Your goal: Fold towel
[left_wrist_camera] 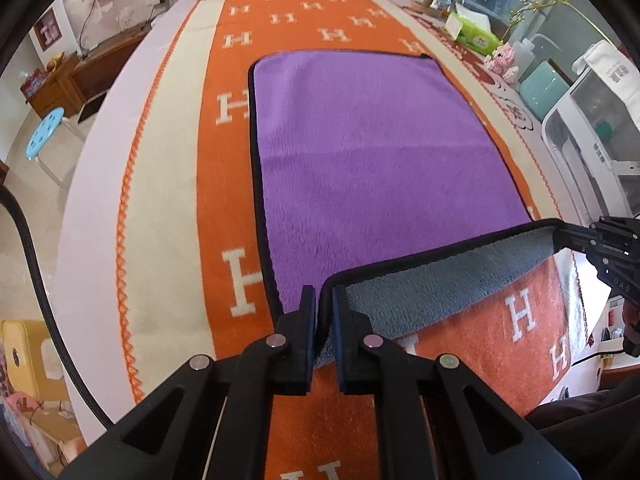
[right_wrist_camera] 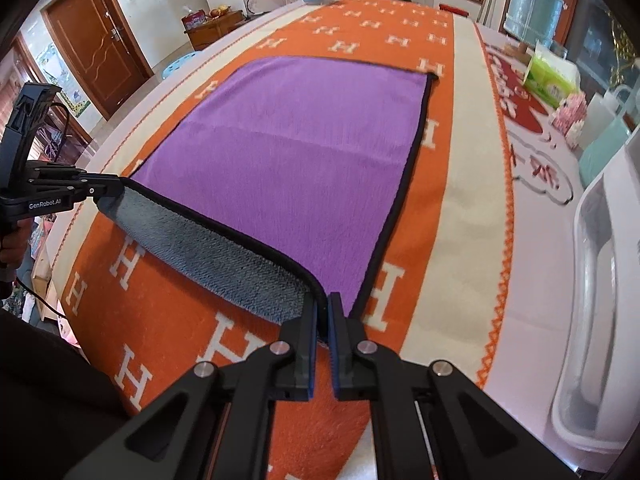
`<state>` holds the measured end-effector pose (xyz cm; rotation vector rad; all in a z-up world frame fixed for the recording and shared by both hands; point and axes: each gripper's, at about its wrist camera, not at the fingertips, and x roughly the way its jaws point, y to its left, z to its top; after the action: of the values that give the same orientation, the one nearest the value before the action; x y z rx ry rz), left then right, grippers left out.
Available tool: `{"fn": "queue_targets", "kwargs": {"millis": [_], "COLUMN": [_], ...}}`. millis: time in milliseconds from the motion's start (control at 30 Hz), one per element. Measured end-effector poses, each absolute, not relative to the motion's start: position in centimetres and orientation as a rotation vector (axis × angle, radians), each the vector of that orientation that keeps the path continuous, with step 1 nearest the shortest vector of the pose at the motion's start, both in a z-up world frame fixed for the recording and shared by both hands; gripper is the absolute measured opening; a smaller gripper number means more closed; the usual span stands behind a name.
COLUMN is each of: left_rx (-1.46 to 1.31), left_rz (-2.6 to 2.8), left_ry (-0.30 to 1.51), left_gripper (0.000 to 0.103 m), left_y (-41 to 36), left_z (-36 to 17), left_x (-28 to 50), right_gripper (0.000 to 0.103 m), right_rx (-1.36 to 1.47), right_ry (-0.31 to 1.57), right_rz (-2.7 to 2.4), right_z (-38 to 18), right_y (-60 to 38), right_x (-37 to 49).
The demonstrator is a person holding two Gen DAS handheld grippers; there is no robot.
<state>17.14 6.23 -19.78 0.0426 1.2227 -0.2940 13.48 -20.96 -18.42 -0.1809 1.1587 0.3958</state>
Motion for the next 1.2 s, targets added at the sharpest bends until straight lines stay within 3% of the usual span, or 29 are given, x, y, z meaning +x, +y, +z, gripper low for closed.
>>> {"fn": "queue_targets", "kwargs": {"millis": [733, 1200], "left_rx": [0.073, 0.066], "left_rz": [-0.301, -0.263], "left_ry": [0.959, 0.802], "left_gripper": [0.006, 0.006], "left_y": [7.0, 6.4], "left_z": [-11.3, -9.7], "left_x": [24.0, 31.2], "right_gripper": [0.004, 0.005], "right_rx": [-0.226, -0.211], "right_ry": [0.940, 0.789], "right_rz": [0.334, 0.272], "right_z": [-11.8, -9.9], "right_y": [-20.2, -19.4], "right_x": [20.2, 27.4]}}
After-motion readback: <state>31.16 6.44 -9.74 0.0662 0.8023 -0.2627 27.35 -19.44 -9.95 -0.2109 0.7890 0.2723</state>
